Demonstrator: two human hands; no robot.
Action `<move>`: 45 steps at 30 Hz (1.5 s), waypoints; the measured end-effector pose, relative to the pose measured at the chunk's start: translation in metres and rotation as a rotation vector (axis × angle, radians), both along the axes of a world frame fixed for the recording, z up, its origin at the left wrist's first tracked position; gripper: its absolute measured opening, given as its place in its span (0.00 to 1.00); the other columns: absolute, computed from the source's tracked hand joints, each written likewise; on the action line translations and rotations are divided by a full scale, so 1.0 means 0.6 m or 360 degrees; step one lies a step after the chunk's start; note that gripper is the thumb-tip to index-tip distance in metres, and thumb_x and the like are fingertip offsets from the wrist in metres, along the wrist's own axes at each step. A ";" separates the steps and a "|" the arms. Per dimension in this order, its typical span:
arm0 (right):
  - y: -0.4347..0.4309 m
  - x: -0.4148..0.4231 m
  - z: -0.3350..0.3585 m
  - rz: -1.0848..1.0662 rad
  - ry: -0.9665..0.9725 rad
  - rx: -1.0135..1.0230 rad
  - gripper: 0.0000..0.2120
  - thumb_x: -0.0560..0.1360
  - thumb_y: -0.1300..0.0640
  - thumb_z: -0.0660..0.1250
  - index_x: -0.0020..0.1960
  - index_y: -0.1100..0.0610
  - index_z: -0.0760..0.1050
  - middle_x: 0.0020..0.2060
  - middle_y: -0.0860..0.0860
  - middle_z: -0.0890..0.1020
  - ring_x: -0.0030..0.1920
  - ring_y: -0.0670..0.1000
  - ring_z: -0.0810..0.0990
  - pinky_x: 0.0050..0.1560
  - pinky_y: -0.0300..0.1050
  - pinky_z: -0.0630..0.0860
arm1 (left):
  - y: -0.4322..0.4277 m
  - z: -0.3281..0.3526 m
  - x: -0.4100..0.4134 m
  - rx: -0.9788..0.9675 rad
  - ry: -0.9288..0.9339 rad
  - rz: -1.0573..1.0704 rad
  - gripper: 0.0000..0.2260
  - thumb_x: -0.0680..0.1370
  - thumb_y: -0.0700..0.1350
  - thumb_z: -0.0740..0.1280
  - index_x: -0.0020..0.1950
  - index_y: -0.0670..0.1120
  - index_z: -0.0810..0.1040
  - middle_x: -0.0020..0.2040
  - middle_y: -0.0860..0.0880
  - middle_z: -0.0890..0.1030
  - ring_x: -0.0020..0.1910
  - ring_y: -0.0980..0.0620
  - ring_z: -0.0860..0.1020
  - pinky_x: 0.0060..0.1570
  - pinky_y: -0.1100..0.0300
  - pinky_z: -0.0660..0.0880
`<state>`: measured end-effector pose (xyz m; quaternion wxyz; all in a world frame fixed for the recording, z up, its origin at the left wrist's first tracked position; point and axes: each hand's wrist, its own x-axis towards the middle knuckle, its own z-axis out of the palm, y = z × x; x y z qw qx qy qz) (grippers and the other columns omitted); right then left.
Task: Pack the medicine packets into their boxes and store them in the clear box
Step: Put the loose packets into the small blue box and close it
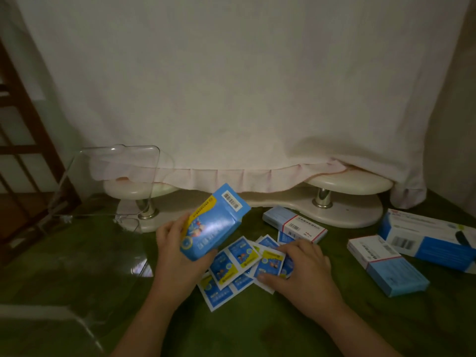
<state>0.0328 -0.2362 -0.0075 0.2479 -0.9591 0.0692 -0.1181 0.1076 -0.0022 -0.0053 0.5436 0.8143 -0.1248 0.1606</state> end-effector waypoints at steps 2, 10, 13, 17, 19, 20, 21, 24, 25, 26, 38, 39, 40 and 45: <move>-0.005 0.002 -0.004 -0.0036 -0.0078 0.0088 0.26 0.65 0.31 0.70 0.58 0.39 0.70 0.55 0.37 0.69 0.60 0.41 0.66 0.58 0.43 0.66 | 0.009 -0.007 -0.013 -0.0070 -0.0008 -0.0068 0.36 0.67 0.35 0.78 0.65 0.62 0.66 0.62 0.59 0.65 0.58 0.66 0.74 0.52 0.68 0.78; -0.006 -0.026 0.019 -0.0110 -0.0269 0.1290 0.03 0.75 0.57 0.71 0.47 0.55 0.77 0.42 0.48 0.86 0.46 0.46 0.85 0.38 0.42 0.83 | 0.029 -0.001 -0.073 -0.0321 0.0005 -0.0303 0.40 0.67 0.27 0.75 0.68 0.57 0.64 0.59 0.70 0.75 0.59 0.66 0.77 0.46 0.68 0.79; -0.007 -0.041 0.034 -0.0270 -0.0399 0.1573 0.04 0.76 0.57 0.68 0.51 0.53 0.77 0.44 0.47 0.86 0.43 0.42 0.85 0.33 0.35 0.80 | 0.031 0.000 -0.083 -0.0314 0.0042 -0.0361 0.41 0.67 0.27 0.75 0.69 0.58 0.63 0.59 0.72 0.75 0.59 0.67 0.77 0.48 0.70 0.78; -0.002 -0.053 0.046 -0.0435 -0.0425 0.1883 0.07 0.78 0.60 0.65 0.54 0.51 0.78 0.49 0.49 0.84 0.48 0.49 0.85 0.43 0.48 0.82 | 0.029 0.001 -0.085 -0.0176 0.0048 -0.0392 0.42 0.67 0.31 0.77 0.73 0.56 0.61 0.59 0.79 0.70 0.62 0.68 0.74 0.50 0.69 0.78; 0.006 -0.057 0.059 -0.0403 -0.0383 0.2120 0.09 0.79 0.64 0.63 0.53 0.53 0.79 0.51 0.53 0.84 0.51 0.54 0.84 0.50 0.56 0.81 | 0.030 0.001 -0.084 -0.0160 0.0042 -0.0386 0.42 0.67 0.32 0.77 0.72 0.58 0.61 0.59 0.78 0.70 0.62 0.67 0.75 0.51 0.69 0.78; 0.012 -0.060 0.068 -0.0362 -0.0336 0.2188 0.10 0.78 0.66 0.62 0.50 0.55 0.79 0.49 0.55 0.83 0.51 0.56 0.83 0.52 0.58 0.80 | 0.030 -0.001 -0.084 -0.0166 0.0043 -0.0376 0.42 0.67 0.33 0.78 0.71 0.59 0.62 0.59 0.77 0.71 0.62 0.66 0.75 0.51 0.67 0.78; 0.019 -0.062 0.079 -0.0293 -0.0281 0.2161 0.10 0.77 0.68 0.61 0.46 0.58 0.78 0.46 0.57 0.83 0.49 0.57 0.83 0.53 0.60 0.79 | 0.031 -0.001 -0.083 -0.0170 0.0042 -0.0366 0.42 0.67 0.33 0.78 0.71 0.60 0.62 0.60 0.76 0.71 0.62 0.66 0.75 0.52 0.67 0.78; 0.040 -0.070 0.106 0.0079 -0.0159 0.1647 0.11 0.76 0.68 0.58 0.38 0.64 0.75 0.36 0.56 0.81 0.39 0.50 0.82 0.46 0.50 0.80 | 0.031 -0.002 -0.083 -0.0146 0.0035 -0.0374 0.41 0.67 0.34 0.78 0.70 0.61 0.62 0.61 0.73 0.73 0.63 0.65 0.75 0.53 0.69 0.77; 0.049 -0.072 0.114 0.0196 -0.0140 0.1477 0.11 0.77 0.67 0.57 0.38 0.66 0.75 0.36 0.56 0.80 0.37 0.47 0.81 0.41 0.45 0.80 | 0.032 -0.004 -0.081 -0.0132 0.0039 -0.0376 0.40 0.67 0.34 0.78 0.70 0.61 0.62 0.61 0.72 0.73 0.63 0.65 0.75 0.53 0.69 0.77; 0.056 -0.072 0.120 0.0290 -0.0139 0.1336 0.11 0.78 0.67 0.57 0.39 0.66 0.74 0.36 0.56 0.79 0.35 0.46 0.80 0.38 0.42 0.79 | 0.032 -0.006 -0.079 -0.0114 0.0048 -0.0378 0.40 0.68 0.35 0.78 0.69 0.62 0.63 0.61 0.71 0.73 0.64 0.64 0.75 0.54 0.68 0.77; 0.059 -0.062 0.158 0.0770 -0.0075 0.0858 0.17 0.81 0.55 0.62 0.61 0.33 0.71 0.33 0.37 0.82 0.42 0.40 0.84 0.37 0.38 0.81 | 0.036 -0.008 -0.073 0.0117 -0.0010 -0.0478 0.38 0.67 0.42 0.80 0.69 0.63 0.64 0.68 0.59 0.71 0.66 0.59 0.74 0.59 0.61 0.78; 0.056 -0.059 0.162 0.0792 -0.0081 0.0823 0.19 0.81 0.55 0.62 0.62 0.32 0.69 0.29 0.39 0.80 0.39 0.41 0.83 0.39 0.41 0.82 | 0.037 -0.008 -0.073 0.0130 -0.0021 -0.0485 0.38 0.67 0.42 0.80 0.69 0.64 0.64 0.67 0.60 0.71 0.66 0.59 0.74 0.60 0.62 0.77; 0.053 -0.056 0.166 0.0817 -0.0081 0.0773 0.20 0.81 0.55 0.63 0.63 0.31 0.69 0.26 0.42 0.78 0.35 0.41 0.82 0.41 0.44 0.83 | 0.036 -0.009 -0.073 0.0134 -0.0027 -0.0494 0.39 0.67 0.42 0.80 0.69 0.64 0.64 0.67 0.60 0.71 0.66 0.60 0.74 0.60 0.63 0.77; 0.045 -0.043 0.178 0.0916 0.0153 0.0591 0.26 0.80 0.54 0.64 0.70 0.30 0.62 0.24 0.46 0.73 0.28 0.41 0.73 0.32 0.38 0.74 | 0.033 -0.006 -0.078 0.0087 0.0002 -0.0561 0.39 0.68 0.42 0.80 0.72 0.61 0.63 0.69 0.58 0.71 0.66 0.59 0.74 0.57 0.70 0.75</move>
